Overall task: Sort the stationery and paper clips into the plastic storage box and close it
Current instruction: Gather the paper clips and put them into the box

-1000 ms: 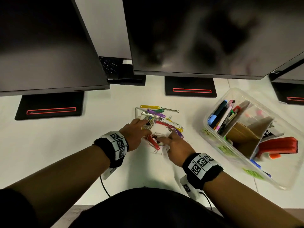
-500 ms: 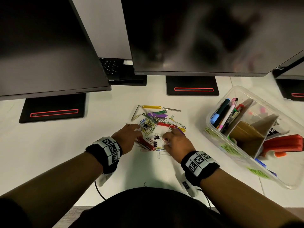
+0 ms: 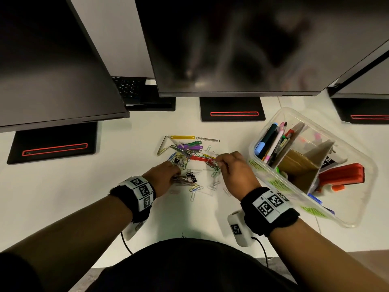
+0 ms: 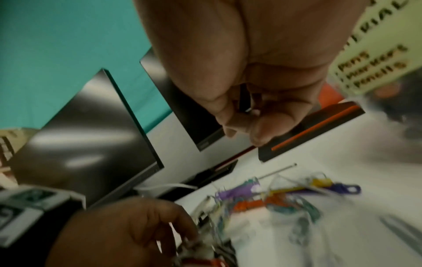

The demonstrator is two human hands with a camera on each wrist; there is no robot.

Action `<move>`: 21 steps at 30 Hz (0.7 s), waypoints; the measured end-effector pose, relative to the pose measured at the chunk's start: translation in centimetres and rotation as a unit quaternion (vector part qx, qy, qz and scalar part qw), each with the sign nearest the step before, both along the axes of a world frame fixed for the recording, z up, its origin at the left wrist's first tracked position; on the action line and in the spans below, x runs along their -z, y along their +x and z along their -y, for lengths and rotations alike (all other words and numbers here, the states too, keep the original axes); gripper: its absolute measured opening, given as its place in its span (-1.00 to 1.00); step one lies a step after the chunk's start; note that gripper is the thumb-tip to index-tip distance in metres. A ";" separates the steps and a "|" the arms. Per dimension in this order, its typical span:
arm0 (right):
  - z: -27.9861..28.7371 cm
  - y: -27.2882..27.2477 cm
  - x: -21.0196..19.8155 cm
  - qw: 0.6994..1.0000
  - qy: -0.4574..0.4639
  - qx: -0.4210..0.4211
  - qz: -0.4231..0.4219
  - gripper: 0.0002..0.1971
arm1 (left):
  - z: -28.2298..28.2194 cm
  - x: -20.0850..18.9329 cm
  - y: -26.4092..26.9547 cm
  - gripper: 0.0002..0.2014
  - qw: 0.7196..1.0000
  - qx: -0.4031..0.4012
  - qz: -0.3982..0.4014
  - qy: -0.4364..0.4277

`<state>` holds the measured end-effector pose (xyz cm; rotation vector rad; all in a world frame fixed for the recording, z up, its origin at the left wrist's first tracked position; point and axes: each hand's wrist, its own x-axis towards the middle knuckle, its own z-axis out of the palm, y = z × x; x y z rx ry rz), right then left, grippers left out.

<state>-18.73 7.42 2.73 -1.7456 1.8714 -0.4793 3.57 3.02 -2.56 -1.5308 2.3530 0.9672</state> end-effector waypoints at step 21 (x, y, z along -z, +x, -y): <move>-2.9 -8.0 -2.8 0.970 0.067 0.207 -0.109 -0.56 | 0.5 -1.1 -0.9 -0.70 0.999 -0.031 -0.019 -0.027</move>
